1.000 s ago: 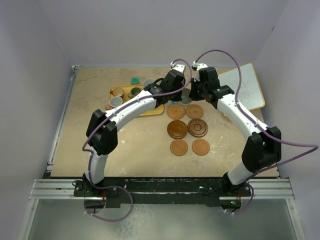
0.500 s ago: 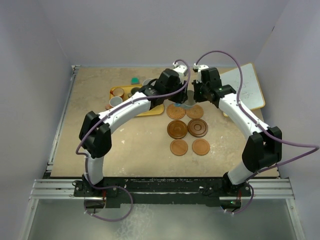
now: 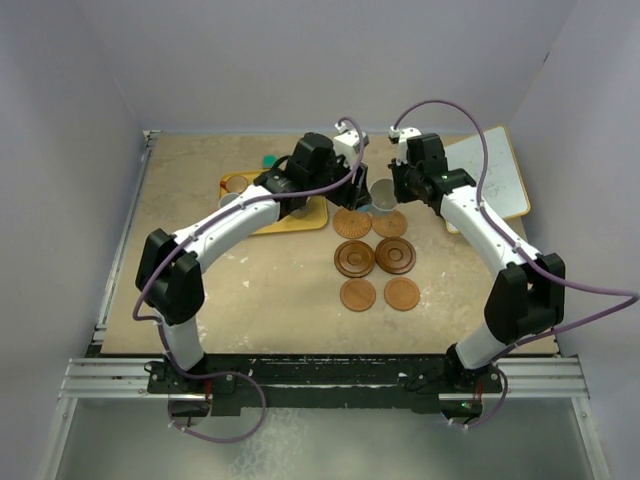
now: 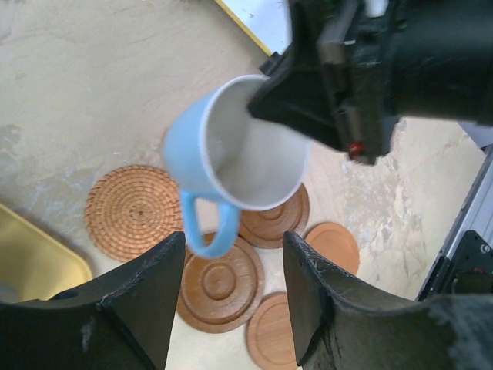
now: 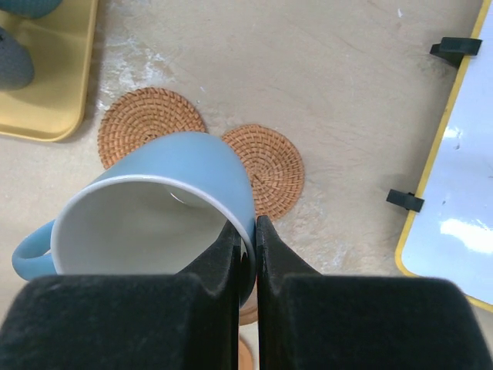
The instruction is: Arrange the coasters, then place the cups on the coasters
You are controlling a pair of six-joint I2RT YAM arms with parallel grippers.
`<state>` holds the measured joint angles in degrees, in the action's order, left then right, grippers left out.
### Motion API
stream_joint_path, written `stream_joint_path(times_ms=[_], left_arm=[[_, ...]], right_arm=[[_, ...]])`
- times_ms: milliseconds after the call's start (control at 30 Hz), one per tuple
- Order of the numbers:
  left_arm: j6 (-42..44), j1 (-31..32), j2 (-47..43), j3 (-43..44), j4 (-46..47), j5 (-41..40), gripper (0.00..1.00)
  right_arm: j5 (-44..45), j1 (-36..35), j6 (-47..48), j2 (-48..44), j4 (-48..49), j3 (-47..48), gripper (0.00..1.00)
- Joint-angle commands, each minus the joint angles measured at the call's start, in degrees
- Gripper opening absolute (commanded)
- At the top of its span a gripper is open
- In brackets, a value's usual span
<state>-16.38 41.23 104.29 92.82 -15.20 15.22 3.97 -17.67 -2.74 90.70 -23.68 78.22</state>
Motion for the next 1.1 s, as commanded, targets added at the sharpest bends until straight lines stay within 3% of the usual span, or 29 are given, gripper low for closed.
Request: stream_joint_path(times_ms=[0,233,500,1067], left_arm=[[6.7,-5.1,-3.7,-1.0,-1.6,8.8,0.51],[13.6,-12.2,-5.1,-2.6,-7.9,18.3,0.52],[21.6,-13.3,-11.6,-9.9,-7.3,15.6,0.59],[26.5,-13.3,-18.8,-17.1,-4.8,12.9,0.64]], right_arm=[[0.5,1.3,4.5,-1.1,2.7,4.3,0.00],[-0.8,2.7,12.3,3.6,-1.0,8.7,0.00],[-5.8,4.1,19.8,12.8,-12.8,18.8,0.00],[-8.4,5.4,23.8,22.9,-18.4,25.8,0.00]])
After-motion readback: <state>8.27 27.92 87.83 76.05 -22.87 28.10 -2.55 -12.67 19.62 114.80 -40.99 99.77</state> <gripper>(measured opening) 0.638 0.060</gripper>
